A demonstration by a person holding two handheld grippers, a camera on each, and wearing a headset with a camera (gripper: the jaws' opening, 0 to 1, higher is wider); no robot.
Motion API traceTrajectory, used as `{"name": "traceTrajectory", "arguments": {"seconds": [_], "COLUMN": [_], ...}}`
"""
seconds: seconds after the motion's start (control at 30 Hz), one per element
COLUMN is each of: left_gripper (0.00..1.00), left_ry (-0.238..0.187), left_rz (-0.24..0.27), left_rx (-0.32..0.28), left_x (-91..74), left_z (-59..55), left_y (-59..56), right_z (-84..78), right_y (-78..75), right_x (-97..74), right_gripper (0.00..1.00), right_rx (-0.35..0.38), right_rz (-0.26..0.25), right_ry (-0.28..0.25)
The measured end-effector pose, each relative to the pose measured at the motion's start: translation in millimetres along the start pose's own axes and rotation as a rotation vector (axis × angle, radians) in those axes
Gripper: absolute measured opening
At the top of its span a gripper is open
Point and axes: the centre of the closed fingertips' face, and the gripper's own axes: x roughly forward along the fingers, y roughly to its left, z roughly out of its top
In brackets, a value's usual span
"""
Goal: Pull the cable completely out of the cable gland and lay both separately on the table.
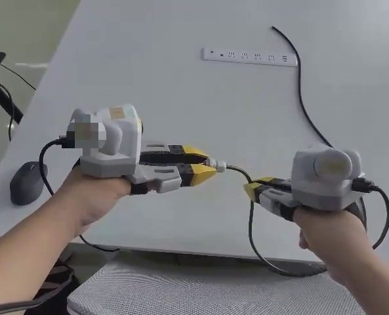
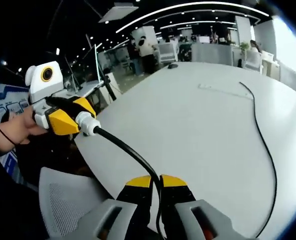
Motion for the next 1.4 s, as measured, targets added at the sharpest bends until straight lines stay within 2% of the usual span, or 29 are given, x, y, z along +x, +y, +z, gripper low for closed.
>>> {"name": "traceTrajectory", "arguments": {"seconds": [0.1,0.23,0.37,0.83,1.03,1.1,1.17,1.23,1.3,1.4], "left_gripper": [0.15,0.15,0.15,0.15,0.15,0.15,0.15,0.15,0.15,0.15], "left_ry": [0.006,0.002,0.003,0.009,0.011,0.014,0.011,0.012,0.011,0.011], "left_rz": [-0.002,-0.004,-0.009,-0.013,-0.015,-0.011,-0.011,-0.010,-0.010,-0.009], "left_rx": [-0.001,-0.004,-0.008,0.026,0.020,0.020,0.015,0.012,0.008,0.006], "left_x": [0.5,0.6,2.0,1.6,1.0,0.5,0.4,0.8,1.1,1.5], "left_z": [-1.5,0.0,0.1,2.7,2.4,2.3,3.1,2.8,2.8,3.0], "left_y": [-0.3,0.5,0.4,1.7,2.7,4.4,4.5,4.9,4.9,5.7], "right_z": [-1.7,-1.1,-0.5,0.9,7.7,13.8,17.2,28.0,34.6,43.1], "right_y": [2.1,3.4,2.4,3.3,5.2,7.9,13.4,17.7,22.3,31.5], "right_x": [-0.4,-2.6,-5.5,-9.7,-19.8,-25.3,-28.2,-32.6,-33.7,-33.2], "right_gripper": [0.00,0.00,0.00,0.02,0.11,0.13,0.15,0.15,0.15,0.16], "right_rx": [0.007,-0.039,-0.166,-0.206,-0.219,-0.313,-0.324,-0.377,-0.475,-0.566], "right_rz": [0.006,0.014,-0.017,-0.017,-0.014,-0.027,-0.013,-0.020,-0.028,-0.024], "right_ry": [0.000,-0.013,-0.014,-0.035,-0.055,-0.060,-0.064,-0.083,-0.078,-0.080]}}
